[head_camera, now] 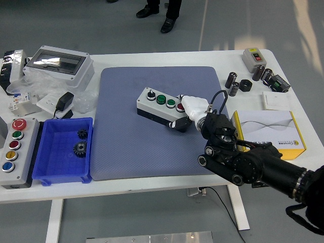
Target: Pick up the button,place it on the desk,press the button,press the button
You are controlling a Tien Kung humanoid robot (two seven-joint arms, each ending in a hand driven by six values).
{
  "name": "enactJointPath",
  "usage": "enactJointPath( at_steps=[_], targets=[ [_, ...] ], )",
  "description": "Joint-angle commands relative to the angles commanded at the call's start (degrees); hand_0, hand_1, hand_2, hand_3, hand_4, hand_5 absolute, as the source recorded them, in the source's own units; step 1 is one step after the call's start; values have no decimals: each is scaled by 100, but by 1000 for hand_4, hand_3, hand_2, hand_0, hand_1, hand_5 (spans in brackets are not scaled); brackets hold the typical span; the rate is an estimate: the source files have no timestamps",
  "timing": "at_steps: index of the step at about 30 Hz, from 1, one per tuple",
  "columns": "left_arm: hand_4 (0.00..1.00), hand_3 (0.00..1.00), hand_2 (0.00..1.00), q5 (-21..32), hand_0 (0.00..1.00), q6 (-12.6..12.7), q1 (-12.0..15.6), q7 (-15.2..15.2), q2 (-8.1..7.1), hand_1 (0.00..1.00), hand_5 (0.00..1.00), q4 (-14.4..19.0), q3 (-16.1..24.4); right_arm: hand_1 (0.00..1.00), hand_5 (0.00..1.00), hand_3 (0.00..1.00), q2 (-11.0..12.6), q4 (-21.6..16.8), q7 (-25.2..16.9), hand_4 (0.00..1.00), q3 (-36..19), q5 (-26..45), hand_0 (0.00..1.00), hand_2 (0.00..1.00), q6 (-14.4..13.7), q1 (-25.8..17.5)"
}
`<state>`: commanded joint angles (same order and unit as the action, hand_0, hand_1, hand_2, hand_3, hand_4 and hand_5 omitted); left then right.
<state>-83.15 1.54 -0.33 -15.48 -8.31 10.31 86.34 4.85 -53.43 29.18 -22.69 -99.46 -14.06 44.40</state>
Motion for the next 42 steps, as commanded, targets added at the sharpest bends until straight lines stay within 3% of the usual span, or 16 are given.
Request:
enactJointPath(
  at_steps=[1,6,7,12,13,16,26,36,42],
  targets=[
    [538,600,554,-4,617,2,-1,3,0,580,244,0,5,420,2,590,2,-3,0,379,8,3,149,486,5,-1],
    [538,600,554,-11,617,11,0,16,-1,580,244,0,18,420,2,590,26,-38,-21,379,-18,-31,149,486,-47,-6],
    [541,602,554,-17,618,12,0,17,0,581,243,0,24,367,2,469,36,-51,-28,196,-33,-43,121,432,-57,-5],
    [541,602,554,-30,618,18,7,18,7,581,243,0,35,367,2,469,159,-205,-85,196,-126,-82,121,432,-103,13],
    [541,601,554,-31,618,22,12,18,9,581,245,0,37,348,2,400,215,-278,-115,142,-138,-67,114,404,-112,22],
    [541,601,554,-37,618,29,23,18,15,581,245,0,42,348,2,400,386,-503,-221,142,-158,13,114,404,-148,44],
    [543,602,555,-49,617,42,35,35,39,582,250,0,49,333,2,366,1065,-1336,-1043,116,56,615,113,387,-339,89],
    [544,601,555,-73,617,50,55,35,70,584,262,0,57,326,2,359,1965,-2275,-2170,113,238,1194,113,373,176,-75],
    [545,602,556,-119,618,50,57,38,83,584,268,0,78,318,2,339,2126,-2343,-2274,103,391,1233,114,362,262,-221]
  ],
)
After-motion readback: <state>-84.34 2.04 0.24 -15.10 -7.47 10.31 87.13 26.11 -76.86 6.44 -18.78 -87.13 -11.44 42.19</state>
